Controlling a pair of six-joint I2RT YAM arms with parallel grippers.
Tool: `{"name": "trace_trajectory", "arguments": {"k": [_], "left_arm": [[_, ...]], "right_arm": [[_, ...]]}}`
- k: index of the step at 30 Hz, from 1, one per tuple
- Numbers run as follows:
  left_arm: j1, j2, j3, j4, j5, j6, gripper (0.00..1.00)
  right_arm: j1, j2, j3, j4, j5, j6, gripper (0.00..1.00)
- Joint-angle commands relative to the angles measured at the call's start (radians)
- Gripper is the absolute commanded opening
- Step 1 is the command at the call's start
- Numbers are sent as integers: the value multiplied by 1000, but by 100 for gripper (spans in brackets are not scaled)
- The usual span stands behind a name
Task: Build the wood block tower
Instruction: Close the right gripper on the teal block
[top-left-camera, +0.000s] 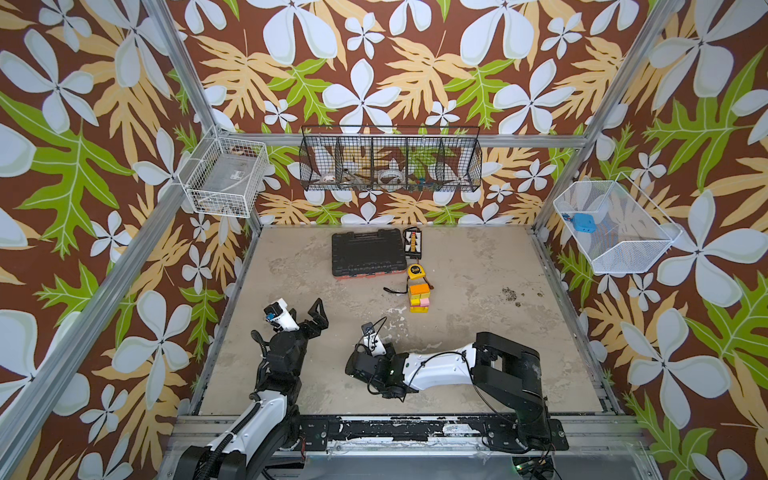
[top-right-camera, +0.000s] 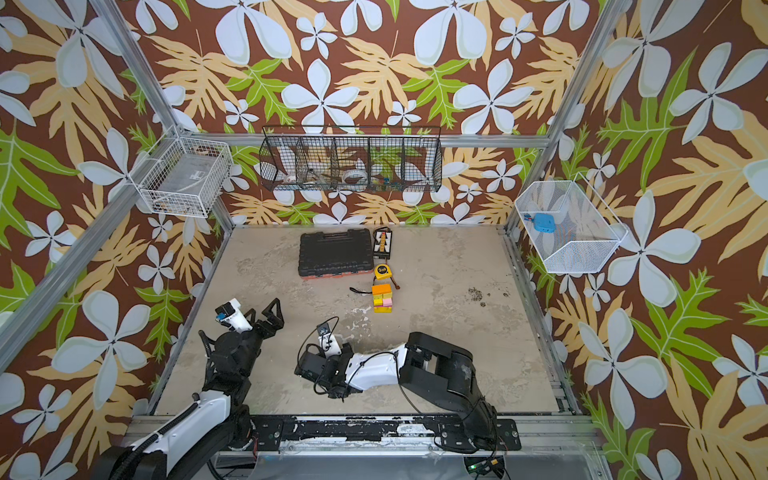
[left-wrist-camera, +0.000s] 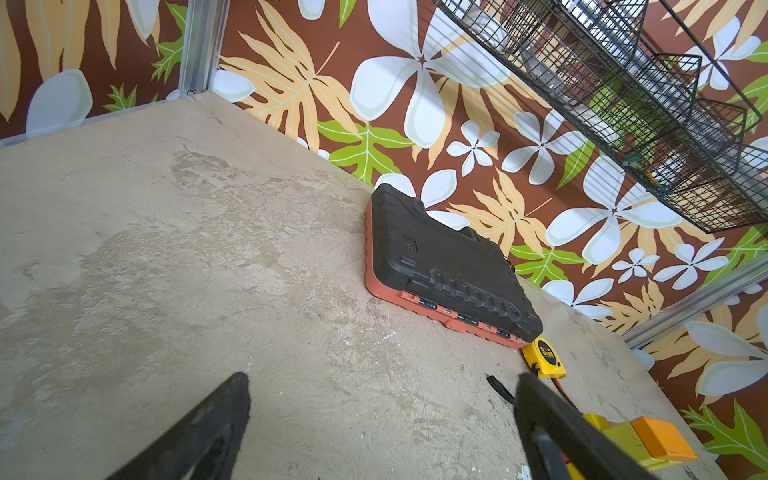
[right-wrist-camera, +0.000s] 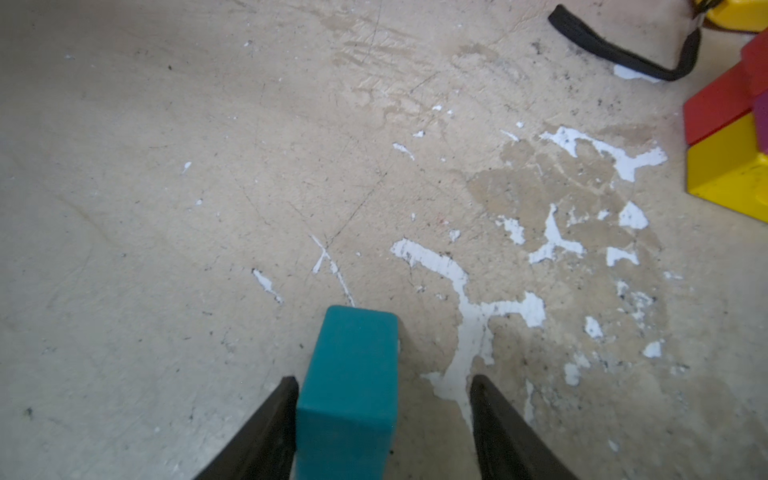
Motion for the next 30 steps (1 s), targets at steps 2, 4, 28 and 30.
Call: {"name": "trace_trajectory", "arguments": {"k": [2,4,28,30], "left_arm": [[1,0,-2,15,-6,-2,100],[0,0,-2,14,-5,-1,100],[1,-4,-5,13,-4,-1,100],[0,-4,-5,13,-4,-1,100]], "right_arm": [[2,6,12,22,-27,-21,59],[2,12,18,20,-28,-20,54],[0,35,55,17,-65,-56,46],[1,36,59,17,-67,-62,43]]}}
